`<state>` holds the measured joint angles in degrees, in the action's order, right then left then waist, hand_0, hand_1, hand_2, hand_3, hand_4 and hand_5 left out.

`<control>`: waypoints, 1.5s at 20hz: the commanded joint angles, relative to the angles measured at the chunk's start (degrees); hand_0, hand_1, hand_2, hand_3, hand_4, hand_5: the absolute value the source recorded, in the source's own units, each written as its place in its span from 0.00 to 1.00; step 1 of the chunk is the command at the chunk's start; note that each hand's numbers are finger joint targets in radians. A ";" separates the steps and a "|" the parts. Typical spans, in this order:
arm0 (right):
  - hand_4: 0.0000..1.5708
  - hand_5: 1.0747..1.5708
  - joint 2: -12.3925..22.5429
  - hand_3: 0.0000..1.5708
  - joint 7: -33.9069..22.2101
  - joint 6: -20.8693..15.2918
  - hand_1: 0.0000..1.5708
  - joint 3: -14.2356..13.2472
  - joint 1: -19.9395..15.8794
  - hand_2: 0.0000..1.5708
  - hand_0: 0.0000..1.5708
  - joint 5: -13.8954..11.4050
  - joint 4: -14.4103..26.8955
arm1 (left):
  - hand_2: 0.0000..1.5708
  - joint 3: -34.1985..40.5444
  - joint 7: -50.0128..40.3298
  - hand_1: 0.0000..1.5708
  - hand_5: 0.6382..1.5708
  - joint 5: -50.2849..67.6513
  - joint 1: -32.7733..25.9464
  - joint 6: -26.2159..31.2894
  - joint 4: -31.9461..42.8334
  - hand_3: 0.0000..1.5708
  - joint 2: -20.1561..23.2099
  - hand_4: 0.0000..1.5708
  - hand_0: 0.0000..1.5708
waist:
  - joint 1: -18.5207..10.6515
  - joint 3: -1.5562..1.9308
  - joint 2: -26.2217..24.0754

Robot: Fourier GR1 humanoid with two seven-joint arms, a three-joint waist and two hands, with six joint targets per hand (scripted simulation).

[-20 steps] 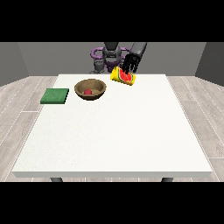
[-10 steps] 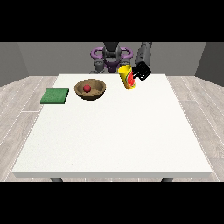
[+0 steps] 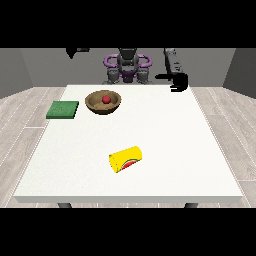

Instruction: Pick the cup and pour the ball into the bowl, then pick the bowl and place it on the pad

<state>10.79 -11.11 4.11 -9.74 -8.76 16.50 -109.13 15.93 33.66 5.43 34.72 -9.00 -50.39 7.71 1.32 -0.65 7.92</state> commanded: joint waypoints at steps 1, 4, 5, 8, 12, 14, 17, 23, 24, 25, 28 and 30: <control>0.31 0.99 -3.15 0.00 -1.10 -5.03 0.00 5.02 -0.64 0.00 0.00 -6.36 -5.01 | 0.00 4.88 4.22 0.00 0.99 8.29 0.06 14.54 1.79 0.00 5.46 0.00 0.00 | -1.68 0.39 4.54; 0.31 0.99 -4.59 0.00 -0.10 -5.49 0.00 7.29 -0.33 0.00 0.00 -7.98 -6.77 | 0.00 8.17 2.15 0.00 0.97 10.81 3.20 20.03 5.70 0.00 13.07 0.00 0.00 | 1.11 0.55 7.65; 0.31 0.99 -4.67 0.00 0.84 -5.69 0.00 5.35 -1.43 0.00 0.00 -6.81 -3.33 | 0.00 7.81 0.45 0.00 0.97 11.08 4.09 22.24 5.00 0.00 15.06 0.00 0.00 | -0.46 0.59 8.09; 0.30 1.00 -6.56 0.00 6.23 -5.02 0.00 6.37 -0.26 0.00 0.00 -8.21 1.80 | 0.00 8.26 -4.82 0.00 0.96 11.03 8.18 23.70 4.81 0.00 21.64 0.00 0.00 | -0.70 0.66 9.78; 0.26 0.99 -6.00 0.00 11.10 -2.20 0.00 3.35 -0.11 0.00 0.00 -5.71 11.08 | 0.00 7.83 -8.81 0.00 0.95 10.35 10.26 25.15 2.97 0.00 27.28 0.00 0.00 | -1.39 0.73 10.09; 0.25 1.00 -4.77 0.00 13.28 -0.90 0.00 -0.88 -3.96 0.00 0.00 -2.93 20.21 | 0.00 6.40 -14.53 0.00 0.94 10.65 13.45 22.92 0.07 0.00 26.27 0.00 0.00 | -3.29 0.82 8.66; 0.25 1.00 -5.81 0.00 19.08 1.54 0.00 -0.77 -4.37 0.00 0.00 -2.49 26.17 | 0.00 6.91 -17.62 0.00 0.95 10.30 16.57 20.85 -0.31 0.00 29.22 0.00 0.00 | -1.32 0.80 10.40; 0.19 1.00 -4.70 0.00 24.97 4.27 0.00 -2.32 -6.75 0.00 0.00 -2.93 37.39 | 0.00 7.80 -21.80 0.00 0.97 11.66 19.48 22.97 -0.40 0.00 34.35 0.00 0.00 | -0.10 0.72 10.73; 0.18 1.00 -4.37 0.00 27.67 5.25 0.00 -2.58 -5.07 0.00 0.00 -3.43 38.10 | 0.00 9.51 -20.15 0.00 0.98 13.36 18.68 27.05 0.38 0.00 36.99 0.00 0.00 | -0.95 0.70 11.89; 0.18 1.00 -4.46 0.00 29.75 3.89 0.00 -4.46 -8.91 0.00 0.00 -3.59 44.83 | 0.00 7.16 -24.23 0.00 0.98 12.86 21.42 24.12 -3.72 0.00 34.84 0.00 0.00 | -3.55 0.80 11.89; 0.21 1.00 -5.34 0.00 26.49 3.74 0.00 -2.87 -10.31 0.00 0.00 -3.19 45.58 | 0.00 8.94 -23.67 0.00 0.97 13.82 20.97 26.18 -0.52 0.00 37.74 0.00 0.00 | -1.35 0.68 10.32; 0.24 1.00 -5.45 0.00 24.45 2.09 0.00 -3.23 -14.50 0.00 0.00 -3.02 48.52 | 0.00 8.59 -25.50 0.00 0.96 14.06 22.86 24.88 -0.48 0.00 37.44 0.00 0.00 | -1.19 0.69 10.79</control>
<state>6.26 14.67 7.73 -13.16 -19.17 13.54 -64.92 23.93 10.51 18.54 55.09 15.43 -51.88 42.97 -0.36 0.08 18.51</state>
